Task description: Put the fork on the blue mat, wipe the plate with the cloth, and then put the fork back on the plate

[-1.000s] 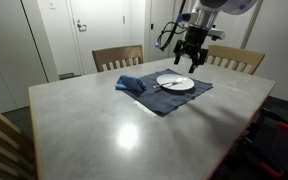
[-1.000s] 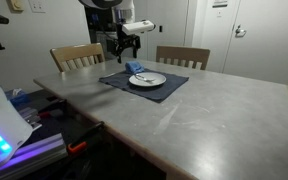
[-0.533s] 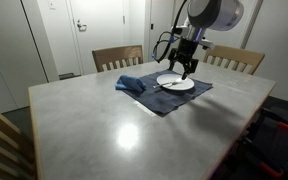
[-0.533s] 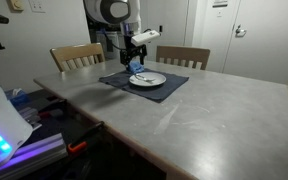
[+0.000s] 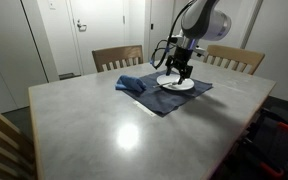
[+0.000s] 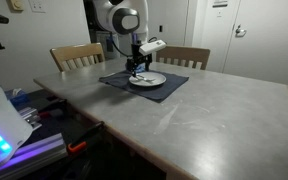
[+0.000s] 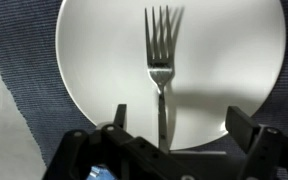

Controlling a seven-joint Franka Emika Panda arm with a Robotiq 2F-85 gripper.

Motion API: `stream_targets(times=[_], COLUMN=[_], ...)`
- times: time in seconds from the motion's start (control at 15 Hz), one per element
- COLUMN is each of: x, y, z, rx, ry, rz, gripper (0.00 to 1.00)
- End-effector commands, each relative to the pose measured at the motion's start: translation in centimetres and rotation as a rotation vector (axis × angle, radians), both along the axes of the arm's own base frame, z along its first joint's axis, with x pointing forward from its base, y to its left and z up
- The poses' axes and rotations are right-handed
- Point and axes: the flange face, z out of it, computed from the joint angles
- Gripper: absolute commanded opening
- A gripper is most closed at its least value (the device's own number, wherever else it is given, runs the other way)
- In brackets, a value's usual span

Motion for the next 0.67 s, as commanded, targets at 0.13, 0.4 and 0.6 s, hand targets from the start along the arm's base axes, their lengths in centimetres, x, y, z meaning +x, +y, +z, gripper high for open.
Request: stream_targets(times=[0.13, 0.4, 0.6], x=[0.8, 0.8, 0.7], y=[-0.3, 0.4, 0.5], z=[-1.1, -1.8, -2.3], rx=[0.008, 0.02, 0.025], ry=[-0.008, -0.004, 0.0], rz=[0.007, 0.018, 0.019], gripper=[1.0, 0.97, 0.92])
